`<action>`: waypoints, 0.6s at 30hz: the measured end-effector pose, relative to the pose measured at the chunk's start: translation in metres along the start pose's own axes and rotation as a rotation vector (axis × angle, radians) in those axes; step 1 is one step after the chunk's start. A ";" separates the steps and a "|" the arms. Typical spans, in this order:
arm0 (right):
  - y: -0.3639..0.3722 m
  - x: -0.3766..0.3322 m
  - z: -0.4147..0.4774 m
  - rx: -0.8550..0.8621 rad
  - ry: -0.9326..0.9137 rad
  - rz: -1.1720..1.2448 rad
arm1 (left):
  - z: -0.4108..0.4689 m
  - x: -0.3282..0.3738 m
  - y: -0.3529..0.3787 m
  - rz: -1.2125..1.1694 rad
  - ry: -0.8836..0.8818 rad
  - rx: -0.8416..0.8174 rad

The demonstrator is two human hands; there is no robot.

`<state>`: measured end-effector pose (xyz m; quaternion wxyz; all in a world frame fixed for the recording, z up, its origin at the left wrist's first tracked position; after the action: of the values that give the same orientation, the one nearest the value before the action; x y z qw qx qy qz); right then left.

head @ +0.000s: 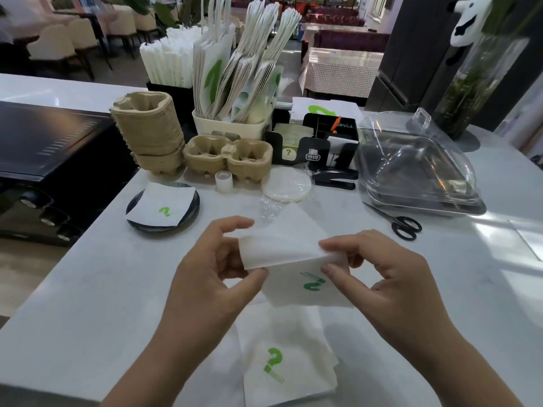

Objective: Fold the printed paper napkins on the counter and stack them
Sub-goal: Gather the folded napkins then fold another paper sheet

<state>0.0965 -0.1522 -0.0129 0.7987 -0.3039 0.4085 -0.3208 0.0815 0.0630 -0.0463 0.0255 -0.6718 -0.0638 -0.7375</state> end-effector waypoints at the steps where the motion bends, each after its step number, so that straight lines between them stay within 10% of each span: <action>1: 0.000 -0.002 -0.001 0.019 0.000 0.025 | 0.000 -0.001 -0.001 0.015 -0.071 0.013; 6: 0.005 0.003 -0.010 0.054 0.198 0.428 | -0.006 -0.018 0.005 -0.053 -0.395 -0.088; 12: 0.013 0.009 -0.009 -0.032 0.322 0.626 | -0.008 0.001 0.003 -0.331 -0.146 0.055; 18: 0.002 0.005 -0.010 0.024 0.187 0.293 | -0.011 0.010 -0.010 0.134 0.110 0.121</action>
<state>0.0909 -0.1571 -0.0221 0.7990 -0.2003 0.5169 -0.2328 0.0685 0.0720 -0.0379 0.1186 -0.6302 -0.0616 -0.7648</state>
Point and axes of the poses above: each hand's wrist, its own z-axis towards the middle knuckle, its own y-axis out of the palm, x = y × z, the point moved 6 cm from there along z, towards the middle knuckle, and after that the axes turned 15 degrees about -z, right-handed, at the moved point
